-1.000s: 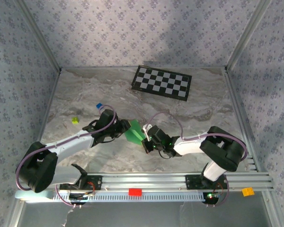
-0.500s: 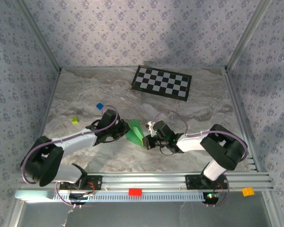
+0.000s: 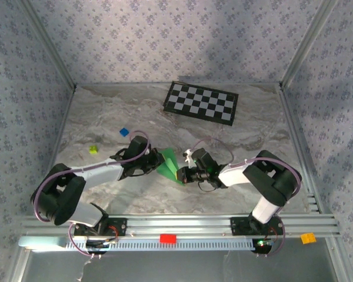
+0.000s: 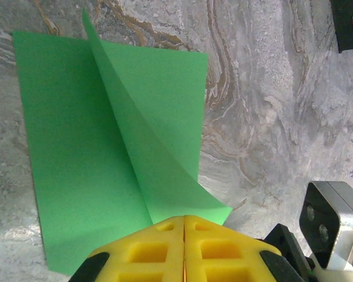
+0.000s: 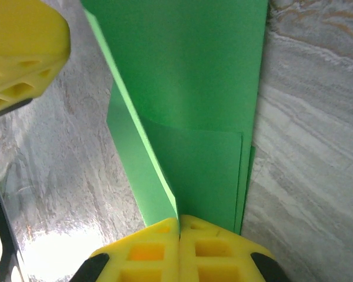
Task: Fold a paper plane with a square sheet of paper (pick it up from the middle)
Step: Fourth fold the wing at the center of the table.
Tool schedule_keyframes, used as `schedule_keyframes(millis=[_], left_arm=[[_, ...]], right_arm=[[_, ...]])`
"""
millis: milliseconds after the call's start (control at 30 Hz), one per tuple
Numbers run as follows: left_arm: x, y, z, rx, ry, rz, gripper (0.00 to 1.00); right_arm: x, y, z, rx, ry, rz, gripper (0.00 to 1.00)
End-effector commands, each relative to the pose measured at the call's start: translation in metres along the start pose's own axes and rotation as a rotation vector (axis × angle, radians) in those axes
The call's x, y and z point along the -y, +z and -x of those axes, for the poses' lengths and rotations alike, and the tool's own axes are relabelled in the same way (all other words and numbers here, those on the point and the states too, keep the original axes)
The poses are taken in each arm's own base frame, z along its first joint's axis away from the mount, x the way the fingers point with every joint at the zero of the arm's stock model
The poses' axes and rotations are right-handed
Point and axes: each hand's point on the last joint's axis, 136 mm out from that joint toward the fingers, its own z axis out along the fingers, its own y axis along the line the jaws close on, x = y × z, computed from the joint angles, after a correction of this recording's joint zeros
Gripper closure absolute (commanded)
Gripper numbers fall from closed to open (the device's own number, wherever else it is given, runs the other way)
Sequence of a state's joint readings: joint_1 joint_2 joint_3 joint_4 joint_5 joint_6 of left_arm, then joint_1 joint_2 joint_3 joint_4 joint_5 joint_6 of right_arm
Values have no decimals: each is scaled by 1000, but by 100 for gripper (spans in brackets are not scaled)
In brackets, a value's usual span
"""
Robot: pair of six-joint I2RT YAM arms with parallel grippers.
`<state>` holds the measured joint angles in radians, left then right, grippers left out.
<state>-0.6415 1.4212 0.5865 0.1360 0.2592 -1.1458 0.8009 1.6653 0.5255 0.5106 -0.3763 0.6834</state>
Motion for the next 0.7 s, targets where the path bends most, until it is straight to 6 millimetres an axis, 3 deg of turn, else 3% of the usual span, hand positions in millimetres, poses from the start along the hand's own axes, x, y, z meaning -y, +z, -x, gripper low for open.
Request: schedule_keyframes(millis=[0, 167, 667], left_arm=[[9, 4, -1, -18, 1, -37, 93], [5, 9, -1, -17, -11, -13, 94], [-45, 29, -11, -58, -86, 180, 100]], right_arm=[[8, 2, -8, -22, 58, 5, 98], [11, 2, -11, -12, 88, 12, 99], [15, -1, -11, -5, 102, 0, 99]])
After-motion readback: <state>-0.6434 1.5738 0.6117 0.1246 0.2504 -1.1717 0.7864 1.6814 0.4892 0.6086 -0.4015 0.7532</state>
